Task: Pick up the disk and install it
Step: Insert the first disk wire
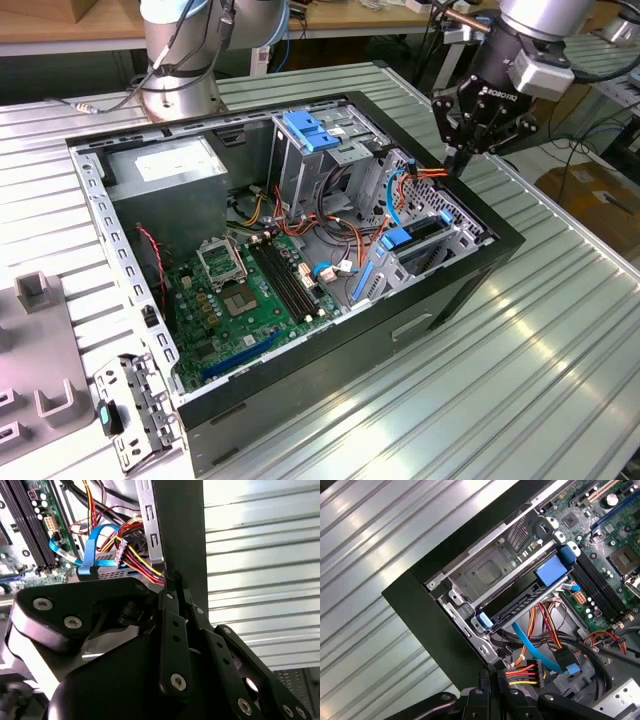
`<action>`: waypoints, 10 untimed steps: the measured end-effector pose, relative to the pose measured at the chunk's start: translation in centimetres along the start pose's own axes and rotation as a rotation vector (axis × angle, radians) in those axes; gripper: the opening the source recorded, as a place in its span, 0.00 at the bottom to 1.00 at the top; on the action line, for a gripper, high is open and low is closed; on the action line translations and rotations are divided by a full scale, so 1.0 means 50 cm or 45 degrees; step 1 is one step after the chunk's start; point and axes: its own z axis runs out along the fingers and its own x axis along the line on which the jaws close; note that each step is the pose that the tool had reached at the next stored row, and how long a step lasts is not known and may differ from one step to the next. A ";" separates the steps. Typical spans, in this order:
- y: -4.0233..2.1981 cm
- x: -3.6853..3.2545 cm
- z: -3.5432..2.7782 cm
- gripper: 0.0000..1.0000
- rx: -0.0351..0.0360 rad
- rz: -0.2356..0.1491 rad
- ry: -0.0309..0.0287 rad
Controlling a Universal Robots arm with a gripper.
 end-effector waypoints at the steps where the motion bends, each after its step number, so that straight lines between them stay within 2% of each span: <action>1: 0.000 0.000 0.001 0.17 -0.0003 0.036 -0.0004; 6: 0.001 -0.001 0.002 0.17 -0.0014 0.150 -0.0014; 8: 0.010 -0.011 0.002 0.17 -0.0015 0.151 -0.0013; 10: 0.010 -0.011 0.003 0.17 -0.0020 0.179 -0.0013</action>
